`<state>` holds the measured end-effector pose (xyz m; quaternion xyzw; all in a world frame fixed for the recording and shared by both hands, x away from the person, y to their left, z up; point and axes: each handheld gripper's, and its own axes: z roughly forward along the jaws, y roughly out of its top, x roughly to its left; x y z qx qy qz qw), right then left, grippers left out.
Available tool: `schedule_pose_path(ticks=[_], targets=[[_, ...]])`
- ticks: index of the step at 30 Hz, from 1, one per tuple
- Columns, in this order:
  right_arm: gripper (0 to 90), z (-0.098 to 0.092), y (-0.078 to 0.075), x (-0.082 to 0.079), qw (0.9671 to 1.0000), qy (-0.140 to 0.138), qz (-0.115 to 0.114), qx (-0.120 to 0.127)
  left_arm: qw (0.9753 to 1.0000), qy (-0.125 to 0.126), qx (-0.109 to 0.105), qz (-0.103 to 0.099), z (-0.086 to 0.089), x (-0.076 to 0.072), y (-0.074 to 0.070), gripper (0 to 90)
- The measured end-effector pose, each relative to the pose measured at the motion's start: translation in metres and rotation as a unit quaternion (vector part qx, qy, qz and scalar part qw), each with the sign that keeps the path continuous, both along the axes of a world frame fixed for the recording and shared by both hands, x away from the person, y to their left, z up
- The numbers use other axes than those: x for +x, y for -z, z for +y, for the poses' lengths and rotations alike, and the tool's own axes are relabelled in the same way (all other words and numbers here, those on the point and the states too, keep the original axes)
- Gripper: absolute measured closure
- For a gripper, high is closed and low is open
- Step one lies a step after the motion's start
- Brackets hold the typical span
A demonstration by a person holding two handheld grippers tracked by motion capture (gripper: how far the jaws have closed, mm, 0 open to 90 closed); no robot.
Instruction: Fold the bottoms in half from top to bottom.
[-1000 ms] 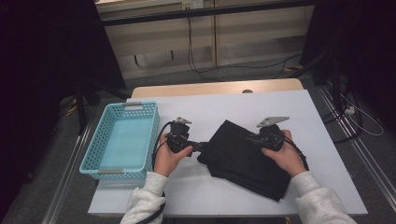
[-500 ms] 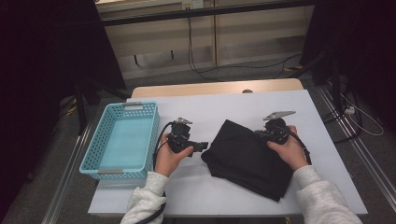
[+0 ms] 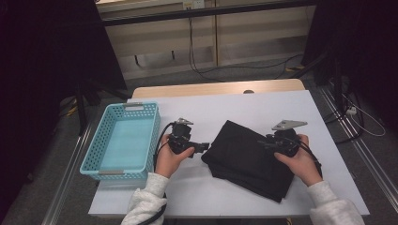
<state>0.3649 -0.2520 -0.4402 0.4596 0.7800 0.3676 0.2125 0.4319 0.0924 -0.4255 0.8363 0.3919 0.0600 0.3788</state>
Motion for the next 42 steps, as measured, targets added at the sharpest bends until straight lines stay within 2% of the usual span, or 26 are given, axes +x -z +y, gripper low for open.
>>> schedule_pose_path(ticks=[4,6,8,11,13,15,18,19,20,22,23,27,32,42], targets=[[51.0,-0.004,0.0,-0.017,0.9999,-0.007,0.005,0.006,1.0,-0.002,-0.001,-0.002,0.001,0.0,-0.001,10.5],[51.6,-0.005,0.002,-0.023,0.9999,-0.01,0.006,-0.004,1.0,-0.002,0.001,-0.002,0.002,0.0,-0.002,10.5],[51.6,-0.009,0.003,-0.027,1.0,0.001,0.004,-0.003,1.0,-0.004,-0.001,-0.001,0.002,-0.001,-0.001,10.4],[51.7,-0.02,0.006,-0.023,0.9994,0.033,0.002,0.008,1.0,-0.003,-0.001,-0.001,0.002,-0.001,-0.001,10.4],[52.0,-0.024,0.009,-0.017,0.9991,0.035,-0.003,0.024,1.0,-0.003,-0.002,-0.001,0.001,-0.001,-0.001,10.4],[52.6,-0.025,0.015,-0.009,0.9988,0.042,0.008,0.021,1.0,0.0,0.0,-0.002,0.001,0.0,-0.002,10.4],[63.0,-0.021,0.022,-0.003,0.9989,0.031,0.029,0.018,1.0,0.0,0.001,-0.002,0.001,0.0,-0.001,10.4],[68.4,-0.02,0.023,-0.003,0.9989,0.029,0.03,0.02,1.0,0.001,0.002,-0.002,0.002,0.0,-0.001,10.4],[78.3,-0.02,0.022,-0.003,0.999,0.022,0.028,0.026,1.0,0.0,0.0,-0.001,0.002,0.0,0.0,10.4],[84.4,-0.02,0.018,-0.003,0.9994,0.016,0.023,0.02,1.0,-0.004,-0.001,-0.001,0.003,0.0,0.0,10.4],[84.6,-0.02,0.017,-0.004,0.9992,0.013,0.03,0.024,1.0,-0.003,0.001,-0.002,0.003,0.0,0.0,10.4],[85.0,-0.025,0.009,-0.008,0.9983,0.009,0.03,0.048,1.0,-0.004,-0.003,-0.003,0.004,-0.001,-0.002,10.4],[85.1,-0.033,0.001,-0.017,0.9978,0.006,0.03,0.059,1.0,-0.003,0.0,-0.003,0.002,-0.001,-0.002,10.4],[85.3,-0.043,0.0,-0.027,0.9973,0.004,0.037,0.064,1.0,0.003,0.0,-0.006,-0.002,-0.002,-0.003,10.4]])
